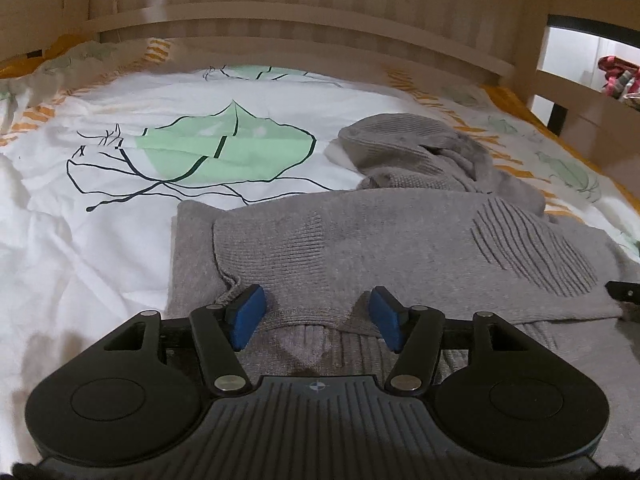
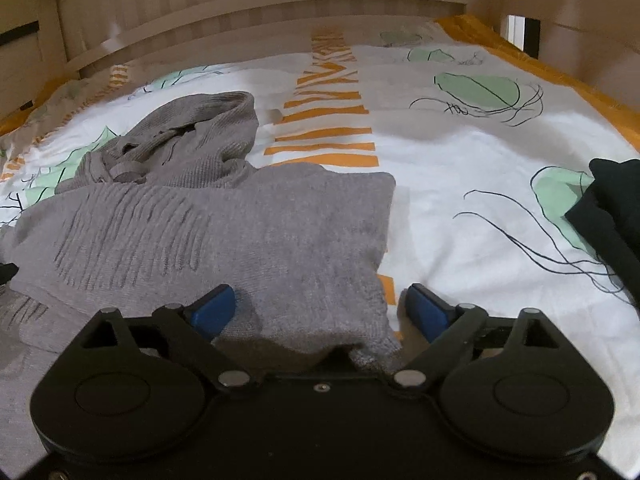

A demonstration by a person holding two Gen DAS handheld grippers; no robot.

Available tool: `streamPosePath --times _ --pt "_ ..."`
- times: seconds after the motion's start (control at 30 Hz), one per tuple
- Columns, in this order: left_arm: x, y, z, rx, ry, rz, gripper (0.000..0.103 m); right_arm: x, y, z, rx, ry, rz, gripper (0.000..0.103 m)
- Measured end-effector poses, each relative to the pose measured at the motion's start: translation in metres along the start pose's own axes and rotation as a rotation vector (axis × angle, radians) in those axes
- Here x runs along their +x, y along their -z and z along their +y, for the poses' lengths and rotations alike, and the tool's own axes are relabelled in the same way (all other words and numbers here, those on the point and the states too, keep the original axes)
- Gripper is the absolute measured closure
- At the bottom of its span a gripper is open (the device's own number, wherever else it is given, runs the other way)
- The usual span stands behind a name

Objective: Fold large clothes

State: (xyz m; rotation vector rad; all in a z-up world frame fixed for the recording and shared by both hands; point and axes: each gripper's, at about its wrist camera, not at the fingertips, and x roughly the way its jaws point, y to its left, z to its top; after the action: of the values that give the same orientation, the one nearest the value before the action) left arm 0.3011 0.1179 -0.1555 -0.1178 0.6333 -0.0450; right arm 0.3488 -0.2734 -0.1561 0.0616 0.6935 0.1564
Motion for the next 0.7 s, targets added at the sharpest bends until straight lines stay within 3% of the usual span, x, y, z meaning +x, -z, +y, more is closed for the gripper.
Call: streamPosePath --times 0.27,0.7 --pt "0.0013 0.0036 0.0031 -0.009 0.006 -0.017 0.044 0.0016 0.0057 0.0028 -0.012 0.017 -0.036 0.009" --pt "0.001 0.0003 0.0013 0.0 0.0 -0.011 0.043 0.0037 0.0031 0.0093 -0.035 0.052 -0.024 0.004"
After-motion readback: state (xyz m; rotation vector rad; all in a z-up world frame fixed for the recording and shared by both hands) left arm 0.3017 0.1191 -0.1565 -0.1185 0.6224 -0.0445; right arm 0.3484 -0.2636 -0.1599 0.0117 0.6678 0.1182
